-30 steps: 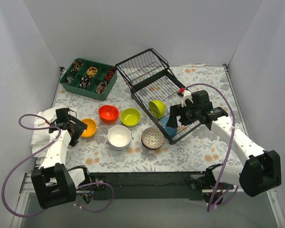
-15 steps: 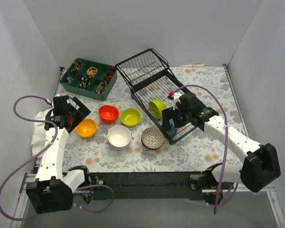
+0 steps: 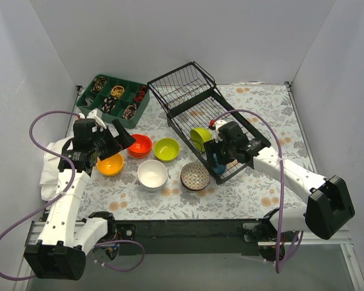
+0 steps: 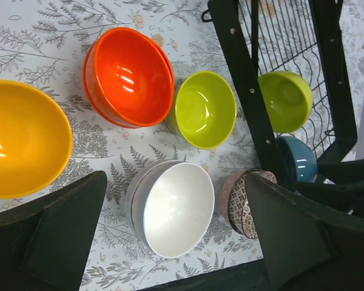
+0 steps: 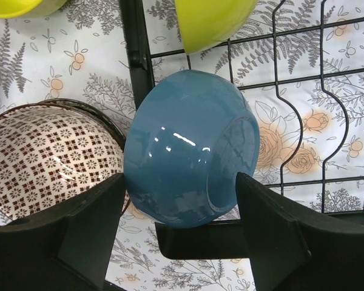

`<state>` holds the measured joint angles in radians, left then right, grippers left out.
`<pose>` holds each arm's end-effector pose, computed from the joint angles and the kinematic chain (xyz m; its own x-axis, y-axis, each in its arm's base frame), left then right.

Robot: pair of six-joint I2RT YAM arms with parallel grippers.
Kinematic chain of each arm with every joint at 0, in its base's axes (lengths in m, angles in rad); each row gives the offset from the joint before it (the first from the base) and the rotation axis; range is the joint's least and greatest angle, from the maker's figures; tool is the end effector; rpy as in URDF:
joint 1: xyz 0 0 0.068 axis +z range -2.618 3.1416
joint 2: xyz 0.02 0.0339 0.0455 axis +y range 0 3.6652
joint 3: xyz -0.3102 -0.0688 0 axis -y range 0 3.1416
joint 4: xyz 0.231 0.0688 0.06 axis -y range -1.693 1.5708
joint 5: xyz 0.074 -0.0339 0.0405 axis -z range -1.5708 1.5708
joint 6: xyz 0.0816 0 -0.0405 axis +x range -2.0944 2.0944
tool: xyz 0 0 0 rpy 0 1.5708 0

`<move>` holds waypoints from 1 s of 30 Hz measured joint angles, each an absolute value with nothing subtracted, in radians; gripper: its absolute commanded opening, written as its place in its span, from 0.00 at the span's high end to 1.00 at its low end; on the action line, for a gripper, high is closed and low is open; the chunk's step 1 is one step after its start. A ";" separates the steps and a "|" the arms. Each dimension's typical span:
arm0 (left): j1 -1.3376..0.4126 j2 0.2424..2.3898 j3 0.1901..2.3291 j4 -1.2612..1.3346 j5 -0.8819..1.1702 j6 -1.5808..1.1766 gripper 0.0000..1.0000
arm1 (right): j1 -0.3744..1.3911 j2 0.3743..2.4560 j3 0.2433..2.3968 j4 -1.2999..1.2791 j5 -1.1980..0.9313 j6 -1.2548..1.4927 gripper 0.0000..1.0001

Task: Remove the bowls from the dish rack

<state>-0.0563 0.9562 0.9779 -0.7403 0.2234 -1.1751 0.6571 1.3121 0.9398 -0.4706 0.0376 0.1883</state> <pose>0.1851 -0.0285 0.3308 -0.4576 -0.8754 -0.1556 -0.5212 0.4058 -0.7508 0.2245 0.1693 0.2691 -0.6912 -0.2970 -0.6588 -0.4695 0.8776 0.0970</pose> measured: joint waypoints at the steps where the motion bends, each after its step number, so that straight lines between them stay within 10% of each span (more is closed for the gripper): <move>1: -0.056 0.945 0.976 -0.736 0.233 -1.175 0.02 | 0.658 1.316 0.941 -0.471 0.048 0.188 0.24; 21: -0.097 0.956 0.926 -0.661 0.393 -1.210 0.02 | 0.681 1.311 0.975 -0.493 0.149 0.200 0.96; 30: -0.210 0.986 0.926 -0.586 0.389 -1.272 0.02 | 0.681 1.280 1.011 -0.524 0.181 0.199 0.99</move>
<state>-0.2096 0.9859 0.9257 -0.5861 0.3893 -1.2716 0.6807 1.2797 1.0107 -0.5243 0.1814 0.1989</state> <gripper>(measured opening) 0.982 0.607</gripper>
